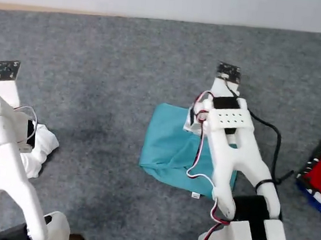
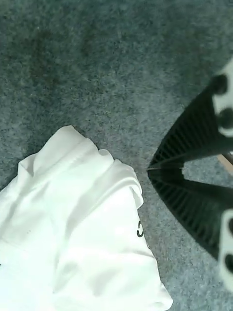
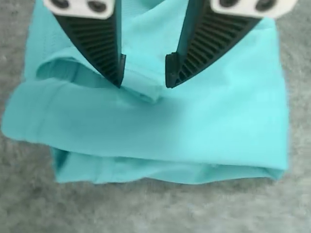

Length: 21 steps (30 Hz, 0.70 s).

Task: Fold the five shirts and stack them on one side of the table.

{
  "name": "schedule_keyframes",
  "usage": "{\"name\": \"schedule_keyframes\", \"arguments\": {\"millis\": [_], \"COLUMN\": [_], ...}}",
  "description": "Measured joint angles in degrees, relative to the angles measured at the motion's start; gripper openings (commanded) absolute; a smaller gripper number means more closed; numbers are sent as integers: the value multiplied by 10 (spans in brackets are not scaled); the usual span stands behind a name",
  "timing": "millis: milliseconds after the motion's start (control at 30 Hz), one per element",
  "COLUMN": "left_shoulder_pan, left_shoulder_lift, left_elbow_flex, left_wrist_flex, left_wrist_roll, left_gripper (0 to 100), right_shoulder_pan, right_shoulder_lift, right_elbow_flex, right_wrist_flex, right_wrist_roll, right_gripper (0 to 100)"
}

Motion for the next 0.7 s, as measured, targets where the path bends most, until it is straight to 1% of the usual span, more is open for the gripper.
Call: {"name": "schedule_keyframes", "arguments": {"millis": [267, 533, 600, 700], "left_shoulder_pan": [0, 0, 0, 0], "left_shoulder_lift": [0, 0, 0, 0], "left_elbow_flex": [44, 49, 49, 49], "left_wrist_flex": [-31, -41, -42, -42], "left_wrist_roll": [0, 0, 0, 0], "left_gripper": [7, 7, 7, 7], "right_shoulder_pan": [-7, -8, -8, -7], "right_shoulder_lift": [4, 70, 71, 71], "right_elbow_flex": [-4, -4, -4, -31], "right_wrist_flex": [-10, -11, -11, 4], "right_wrist_roll": [0, 0, 0, 0], "right_gripper": [148, 145, 110, 6]}}
